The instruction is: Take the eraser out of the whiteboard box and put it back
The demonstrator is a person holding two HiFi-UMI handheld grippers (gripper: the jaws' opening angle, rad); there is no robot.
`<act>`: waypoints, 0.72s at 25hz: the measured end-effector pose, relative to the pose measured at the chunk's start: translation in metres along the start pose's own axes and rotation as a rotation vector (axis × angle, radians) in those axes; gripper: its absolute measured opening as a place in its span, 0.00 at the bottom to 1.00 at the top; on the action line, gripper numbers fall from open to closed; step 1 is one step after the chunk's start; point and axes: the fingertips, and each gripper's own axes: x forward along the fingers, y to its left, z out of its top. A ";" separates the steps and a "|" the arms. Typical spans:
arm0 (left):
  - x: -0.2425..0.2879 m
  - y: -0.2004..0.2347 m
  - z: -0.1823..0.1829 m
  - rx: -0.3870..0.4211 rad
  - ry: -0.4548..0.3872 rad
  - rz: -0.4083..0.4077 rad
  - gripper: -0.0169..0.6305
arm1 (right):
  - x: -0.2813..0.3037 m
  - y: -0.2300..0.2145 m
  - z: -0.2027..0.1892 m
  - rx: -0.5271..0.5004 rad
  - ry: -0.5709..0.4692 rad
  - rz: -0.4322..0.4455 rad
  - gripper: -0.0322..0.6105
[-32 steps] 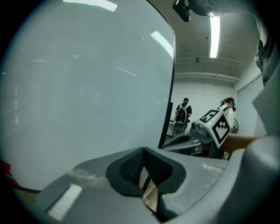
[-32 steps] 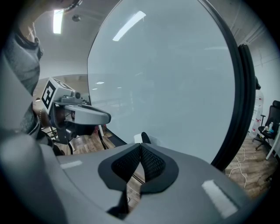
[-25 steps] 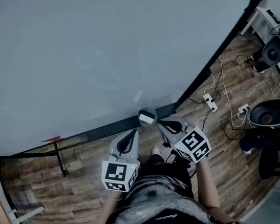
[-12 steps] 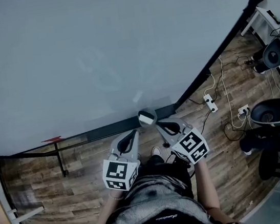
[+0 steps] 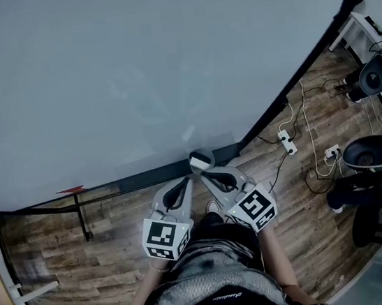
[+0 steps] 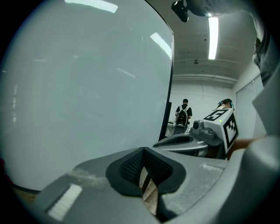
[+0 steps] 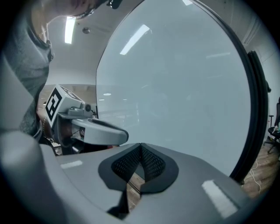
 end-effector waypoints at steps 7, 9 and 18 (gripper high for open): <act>-0.011 -0.004 0.030 0.030 -0.117 -0.008 0.03 | -0.002 0.013 0.043 -0.003 -0.127 -0.010 0.05; -0.016 -0.003 0.044 0.057 -0.157 0.004 0.03 | -0.004 0.013 0.056 -0.002 -0.160 -0.028 0.05; -0.036 -0.010 0.089 0.083 -0.264 0.039 0.03 | -0.014 0.020 0.101 -0.060 -0.256 -0.044 0.05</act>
